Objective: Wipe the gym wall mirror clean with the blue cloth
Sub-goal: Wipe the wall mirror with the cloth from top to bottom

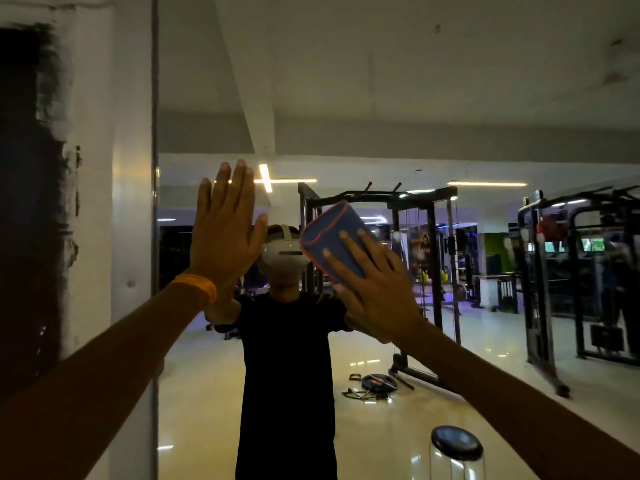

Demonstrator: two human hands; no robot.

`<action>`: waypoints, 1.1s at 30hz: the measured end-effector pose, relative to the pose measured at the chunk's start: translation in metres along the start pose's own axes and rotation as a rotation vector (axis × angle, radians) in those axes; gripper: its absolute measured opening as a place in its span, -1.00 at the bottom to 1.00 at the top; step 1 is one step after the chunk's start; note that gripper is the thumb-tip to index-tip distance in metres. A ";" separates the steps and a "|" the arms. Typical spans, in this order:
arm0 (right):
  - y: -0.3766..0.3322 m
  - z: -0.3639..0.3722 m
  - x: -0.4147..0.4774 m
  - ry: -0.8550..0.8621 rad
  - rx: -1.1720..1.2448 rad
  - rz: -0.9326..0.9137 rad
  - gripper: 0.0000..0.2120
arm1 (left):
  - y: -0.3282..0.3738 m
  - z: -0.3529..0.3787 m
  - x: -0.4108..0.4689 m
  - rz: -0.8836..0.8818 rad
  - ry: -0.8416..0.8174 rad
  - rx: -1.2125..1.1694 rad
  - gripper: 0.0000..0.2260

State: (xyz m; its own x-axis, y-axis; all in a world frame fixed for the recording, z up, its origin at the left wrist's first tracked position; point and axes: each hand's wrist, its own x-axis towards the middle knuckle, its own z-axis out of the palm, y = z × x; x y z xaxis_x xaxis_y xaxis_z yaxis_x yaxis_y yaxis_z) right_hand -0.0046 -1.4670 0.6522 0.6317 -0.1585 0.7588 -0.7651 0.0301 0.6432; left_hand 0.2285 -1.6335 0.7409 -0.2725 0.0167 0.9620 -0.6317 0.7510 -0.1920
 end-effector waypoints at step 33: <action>0.062 -0.019 -0.044 -0.194 -0.197 0.116 -0.39 | 0.070 0.020 0.003 0.068 -0.024 -0.034 -0.34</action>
State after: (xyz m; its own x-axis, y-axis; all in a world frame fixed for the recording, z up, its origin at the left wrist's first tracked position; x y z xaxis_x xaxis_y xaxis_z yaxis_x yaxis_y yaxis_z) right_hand -0.0774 -1.4394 0.6603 0.4914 -0.3278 0.8069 -0.7797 0.2473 0.5753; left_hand 0.1686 -1.5945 0.7267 -0.3315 0.0535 0.9419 -0.5861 0.7707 -0.2500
